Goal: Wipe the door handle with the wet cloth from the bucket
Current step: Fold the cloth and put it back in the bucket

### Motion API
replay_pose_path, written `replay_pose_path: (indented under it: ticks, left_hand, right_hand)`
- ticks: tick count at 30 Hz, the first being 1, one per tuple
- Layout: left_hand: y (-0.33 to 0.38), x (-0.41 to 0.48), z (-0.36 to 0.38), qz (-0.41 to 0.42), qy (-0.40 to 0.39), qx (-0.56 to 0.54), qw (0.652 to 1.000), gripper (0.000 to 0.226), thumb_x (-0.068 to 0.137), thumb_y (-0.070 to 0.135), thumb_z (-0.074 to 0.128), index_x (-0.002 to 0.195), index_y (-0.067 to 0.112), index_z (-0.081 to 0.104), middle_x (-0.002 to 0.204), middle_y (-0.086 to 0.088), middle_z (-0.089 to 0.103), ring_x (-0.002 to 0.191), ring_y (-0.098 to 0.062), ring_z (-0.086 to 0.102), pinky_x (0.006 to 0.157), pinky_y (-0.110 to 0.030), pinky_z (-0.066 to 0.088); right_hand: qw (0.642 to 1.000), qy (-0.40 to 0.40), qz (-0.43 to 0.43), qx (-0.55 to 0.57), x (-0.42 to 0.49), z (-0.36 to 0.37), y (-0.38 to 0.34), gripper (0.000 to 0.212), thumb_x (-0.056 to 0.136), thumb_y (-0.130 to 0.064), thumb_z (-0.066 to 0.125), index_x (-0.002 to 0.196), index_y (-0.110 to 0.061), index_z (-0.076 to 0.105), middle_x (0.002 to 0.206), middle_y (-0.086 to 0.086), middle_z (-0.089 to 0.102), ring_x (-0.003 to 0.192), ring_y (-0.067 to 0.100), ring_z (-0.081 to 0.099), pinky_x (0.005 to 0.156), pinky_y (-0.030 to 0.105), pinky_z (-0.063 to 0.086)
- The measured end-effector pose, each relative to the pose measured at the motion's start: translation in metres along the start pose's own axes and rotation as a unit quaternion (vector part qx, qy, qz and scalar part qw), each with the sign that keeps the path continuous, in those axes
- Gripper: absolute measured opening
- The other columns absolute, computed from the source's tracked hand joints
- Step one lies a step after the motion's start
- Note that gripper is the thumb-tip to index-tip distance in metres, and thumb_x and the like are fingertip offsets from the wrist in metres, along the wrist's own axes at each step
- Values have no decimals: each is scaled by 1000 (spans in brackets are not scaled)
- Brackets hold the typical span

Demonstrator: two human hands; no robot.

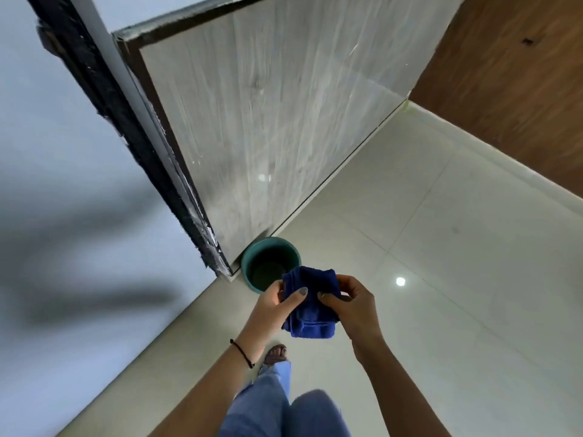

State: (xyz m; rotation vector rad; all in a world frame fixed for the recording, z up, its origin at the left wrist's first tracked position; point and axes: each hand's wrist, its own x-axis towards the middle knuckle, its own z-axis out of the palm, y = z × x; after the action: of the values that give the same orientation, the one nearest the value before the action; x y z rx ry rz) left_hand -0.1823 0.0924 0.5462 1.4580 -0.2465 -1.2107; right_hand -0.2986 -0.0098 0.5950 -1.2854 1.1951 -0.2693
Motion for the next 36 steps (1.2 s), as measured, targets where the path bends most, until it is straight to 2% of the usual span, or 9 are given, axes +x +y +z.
replay_pose_path:
  ticks: [8,12,17,20,23,26,29,34,36]
  left_hand:
    - [8,66,12,-23,179,15,984,6,88,19,66,92,14,65,91,-8,72,85,-20,68,72,-27,56]
    - [-3,110,18,-68,257,-17,964,5,89,14,64,92,11,65,87,-6,71,78,-16,67,62,-20,54]
    - [-38,197,23,-114,318,-52,940,4,90,19,63,92,16,65,91,-7,72,85,-23,68,69,-30,57]
    - [-81,254,13,-154,365,-102,912,6,90,23,62,92,17,65,97,-12,71,90,-30,68,78,-43,59]
    - [-141,303,-11,-193,379,-160,891,7,92,20,60,89,21,66,102,-13,71,97,-34,67,89,-56,53]
    - [-200,350,-38,-229,368,-187,882,14,93,11,56,90,20,65,108,-17,69,101,-36,65,92,-54,52]
    - [-260,393,-63,-244,378,-193,872,18,92,5,55,87,20,64,105,-17,67,95,-33,63,78,-45,52]
    - [-344,464,-103,-252,399,-161,867,16,91,2,52,91,15,62,105,-17,67,101,-33,64,94,-49,52]
    - [-371,488,-118,-263,397,-152,866,16,90,-1,50,93,10,60,88,-16,64,80,-29,62,74,-39,55]
  right_hand:
    - [979,-124,159,37,110,1,-17,23,96,-29,55,93,-10,68,90,11,72,81,27,64,70,37,49]
    - [980,-148,123,-44,175,14,-2,15,92,-17,61,88,-7,71,88,17,73,78,28,65,70,40,54]
    - [979,-147,116,-84,266,33,35,12,94,-23,58,95,-18,69,93,8,73,88,28,69,81,44,57]
    - [958,-204,180,-89,323,46,78,17,96,-24,55,109,-17,64,107,12,71,98,33,69,87,47,57]
    - [939,-241,208,-131,376,65,130,10,96,-14,53,101,-19,60,109,16,69,99,36,67,83,48,58]
    - [932,-244,194,-187,425,89,193,12,96,-10,51,102,-17,58,111,17,67,102,37,65,89,52,55]
    - [925,-246,181,-225,468,120,257,14,96,-8,47,106,-13,56,106,13,65,95,30,62,85,40,50]
    - [927,-202,184,-256,534,170,354,23,93,-4,49,114,0,59,107,24,66,93,32,63,83,39,49]
    - [924,-184,196,-273,556,186,384,28,93,-4,48,119,3,58,113,29,64,99,37,63,84,41,49]
